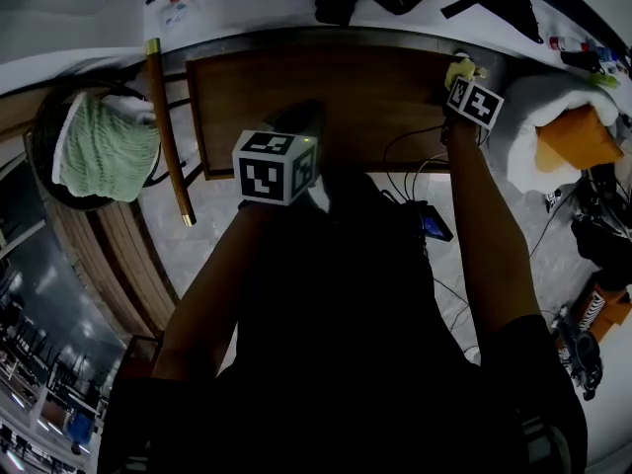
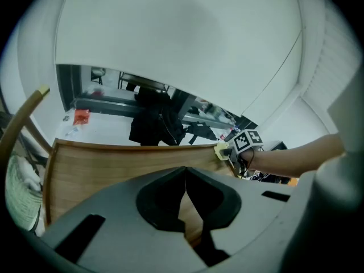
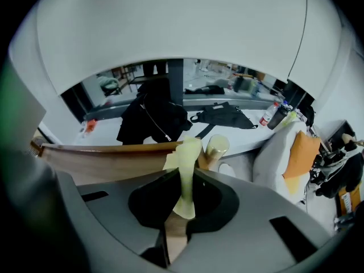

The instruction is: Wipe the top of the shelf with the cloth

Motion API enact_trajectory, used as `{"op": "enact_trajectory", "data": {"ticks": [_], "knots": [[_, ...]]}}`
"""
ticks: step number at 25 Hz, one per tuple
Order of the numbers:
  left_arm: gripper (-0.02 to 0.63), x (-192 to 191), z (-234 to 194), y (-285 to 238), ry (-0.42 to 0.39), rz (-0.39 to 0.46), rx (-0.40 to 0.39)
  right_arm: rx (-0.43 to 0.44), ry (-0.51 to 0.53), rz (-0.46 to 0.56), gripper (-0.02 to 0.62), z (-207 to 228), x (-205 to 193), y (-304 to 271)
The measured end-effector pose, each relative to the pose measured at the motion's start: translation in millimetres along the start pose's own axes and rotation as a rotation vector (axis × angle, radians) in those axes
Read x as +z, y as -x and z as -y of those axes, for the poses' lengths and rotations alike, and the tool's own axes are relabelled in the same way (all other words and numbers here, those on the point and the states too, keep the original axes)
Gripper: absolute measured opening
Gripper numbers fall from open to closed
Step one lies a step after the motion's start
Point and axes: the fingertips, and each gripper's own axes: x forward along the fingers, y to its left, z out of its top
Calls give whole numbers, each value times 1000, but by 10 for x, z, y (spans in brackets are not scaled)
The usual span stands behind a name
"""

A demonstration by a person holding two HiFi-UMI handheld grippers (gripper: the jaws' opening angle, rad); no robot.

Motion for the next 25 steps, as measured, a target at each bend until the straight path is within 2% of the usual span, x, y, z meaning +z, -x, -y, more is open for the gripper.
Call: {"op": "enact_trajectory", "data": {"ticks": [2, 4, 6, 9, 13, 16, 20, 25], "knots": [[11, -27, -136, 149, 5, 11, 9, 3, 5, 30, 48, -101, 31, 116], [11, -59, -327, 298, 20, 23, 23, 60, 9, 85, 48, -391, 102, 302], [11, -82, -547, 444, 45, 38, 41, 181, -43, 146, 48, -879, 192, 527], [11, -95, -839, 666, 78, 64, 63, 404, -102, 209, 48, -1840, 291, 906], [11, -139, -1209, 980, 95, 86, 89, 703, 1, 208, 48, -3355, 140, 1332], [11, -150, -1433, 1250, 132, 106, 101, 850, 128, 165, 48, -4341, -155, 1475], [11, -131, -1589, 1566, 126, 130, 131, 939, 158, 46, 49, -5098, -592, 1397], [11, -183, -1792, 1801, 122, 139, 156, 939, 263, -34, 48, -5617, -998, 1191]]}}
